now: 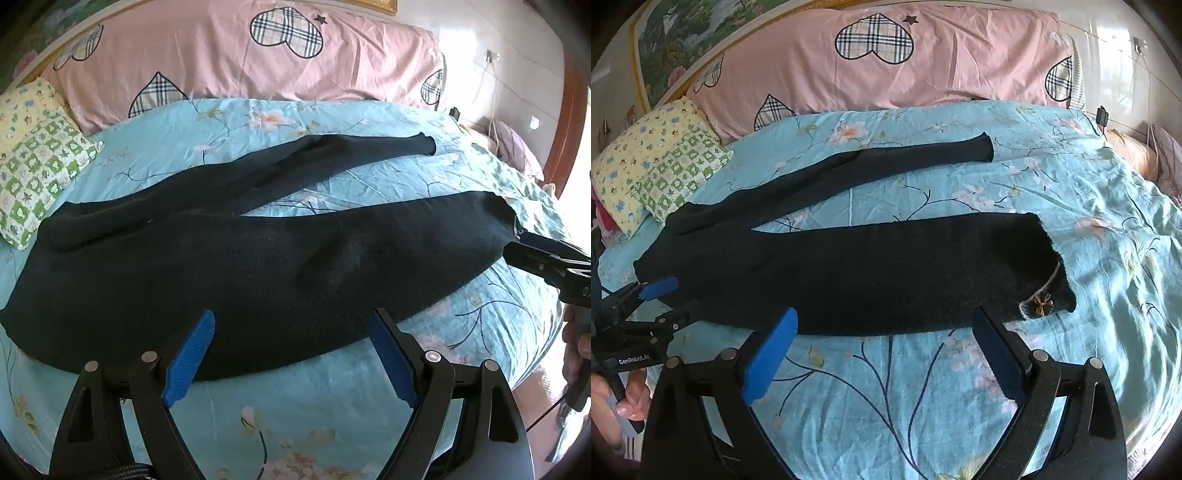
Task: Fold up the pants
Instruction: 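Move both grippers toward the black pants on the bed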
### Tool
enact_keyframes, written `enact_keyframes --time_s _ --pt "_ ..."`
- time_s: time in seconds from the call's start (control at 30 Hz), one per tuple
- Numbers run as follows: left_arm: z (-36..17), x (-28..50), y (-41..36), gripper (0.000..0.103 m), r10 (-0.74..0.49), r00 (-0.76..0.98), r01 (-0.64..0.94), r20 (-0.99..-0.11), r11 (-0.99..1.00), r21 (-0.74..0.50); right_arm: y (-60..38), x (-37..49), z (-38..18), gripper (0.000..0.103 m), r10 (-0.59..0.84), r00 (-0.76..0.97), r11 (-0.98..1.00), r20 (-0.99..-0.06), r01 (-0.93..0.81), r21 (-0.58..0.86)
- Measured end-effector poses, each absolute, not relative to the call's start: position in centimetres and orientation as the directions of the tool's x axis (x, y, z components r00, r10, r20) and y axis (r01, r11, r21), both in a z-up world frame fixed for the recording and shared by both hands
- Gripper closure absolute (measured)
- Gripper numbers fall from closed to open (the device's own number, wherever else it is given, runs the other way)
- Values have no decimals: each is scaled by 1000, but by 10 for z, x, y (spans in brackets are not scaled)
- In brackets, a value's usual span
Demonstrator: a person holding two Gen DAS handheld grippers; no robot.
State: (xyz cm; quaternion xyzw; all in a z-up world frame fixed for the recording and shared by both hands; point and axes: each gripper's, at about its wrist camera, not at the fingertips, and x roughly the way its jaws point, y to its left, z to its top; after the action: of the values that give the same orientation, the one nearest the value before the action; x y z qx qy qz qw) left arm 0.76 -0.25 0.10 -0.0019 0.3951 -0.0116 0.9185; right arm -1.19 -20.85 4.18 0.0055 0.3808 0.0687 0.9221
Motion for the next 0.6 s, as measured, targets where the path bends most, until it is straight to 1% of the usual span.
enact_keyframes --time_s 0.53,0.6 --pt "1 16 -7 17 -39 683 50 -730 999 -6 -215 -10 50 7 154 706 988 -692 -107 110" --pt "1 18 -8 17 -40 682 52 -730 999 -6 -215 -8 44 7 131 706 991 -696 -113 71"
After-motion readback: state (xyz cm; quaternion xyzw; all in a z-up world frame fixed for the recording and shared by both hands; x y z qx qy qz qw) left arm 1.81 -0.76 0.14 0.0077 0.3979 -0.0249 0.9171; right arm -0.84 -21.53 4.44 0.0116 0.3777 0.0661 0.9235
